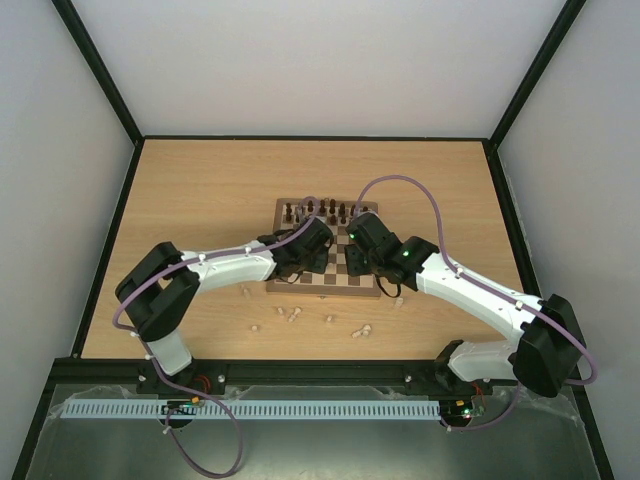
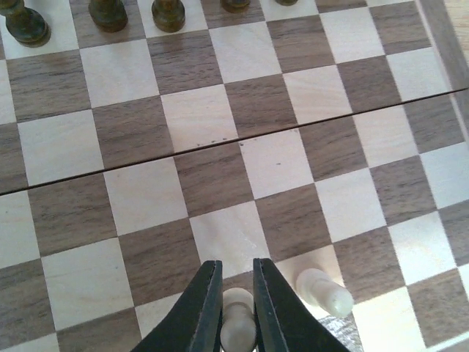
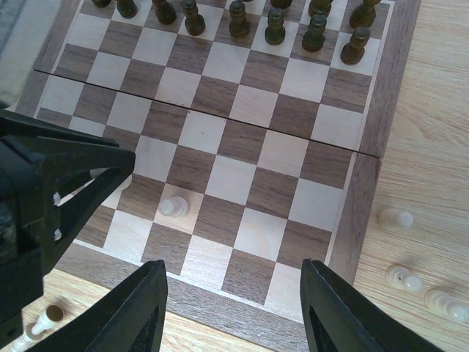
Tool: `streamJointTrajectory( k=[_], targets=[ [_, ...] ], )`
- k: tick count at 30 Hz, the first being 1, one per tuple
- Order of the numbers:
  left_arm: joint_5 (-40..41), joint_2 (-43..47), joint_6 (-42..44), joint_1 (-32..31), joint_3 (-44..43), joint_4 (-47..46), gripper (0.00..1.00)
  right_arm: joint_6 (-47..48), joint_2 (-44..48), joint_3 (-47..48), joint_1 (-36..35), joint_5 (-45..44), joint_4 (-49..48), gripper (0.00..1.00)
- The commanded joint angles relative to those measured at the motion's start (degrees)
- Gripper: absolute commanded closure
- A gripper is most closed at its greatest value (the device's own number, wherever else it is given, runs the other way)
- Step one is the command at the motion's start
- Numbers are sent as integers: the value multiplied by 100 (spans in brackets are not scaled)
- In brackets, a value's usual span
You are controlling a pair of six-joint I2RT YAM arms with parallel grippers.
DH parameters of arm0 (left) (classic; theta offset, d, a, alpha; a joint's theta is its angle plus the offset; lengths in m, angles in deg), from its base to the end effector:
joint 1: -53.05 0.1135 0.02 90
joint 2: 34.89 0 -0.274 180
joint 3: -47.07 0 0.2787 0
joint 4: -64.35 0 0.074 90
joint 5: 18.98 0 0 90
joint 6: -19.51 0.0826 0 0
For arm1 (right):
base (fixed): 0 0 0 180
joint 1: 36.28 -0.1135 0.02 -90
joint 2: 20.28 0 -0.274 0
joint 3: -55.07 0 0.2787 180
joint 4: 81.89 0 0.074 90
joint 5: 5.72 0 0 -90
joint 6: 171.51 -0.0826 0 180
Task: Set up the chess pieces on the board
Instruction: Move the chess piece to the chessboard.
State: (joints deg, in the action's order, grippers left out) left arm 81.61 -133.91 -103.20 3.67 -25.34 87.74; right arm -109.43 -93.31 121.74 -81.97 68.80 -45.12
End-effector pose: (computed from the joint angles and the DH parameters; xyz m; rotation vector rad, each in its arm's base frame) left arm 0.2797 -0.3028 0.1404 0.2753 2.4528 -0.4171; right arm 0.2457 0.2201 0.2397 -0.2224 2.3045 0.3487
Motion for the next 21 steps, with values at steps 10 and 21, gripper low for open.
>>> streamJointTrajectory(
  k=[10,21],
  targets=[
    [22,-26,-198,-213,112,109,89,-113,124,-141,35,5,140,50],
    [-39,-205,-231,-291,81,55,85,-117,79,-199,38,10,97,49]
  ],
)
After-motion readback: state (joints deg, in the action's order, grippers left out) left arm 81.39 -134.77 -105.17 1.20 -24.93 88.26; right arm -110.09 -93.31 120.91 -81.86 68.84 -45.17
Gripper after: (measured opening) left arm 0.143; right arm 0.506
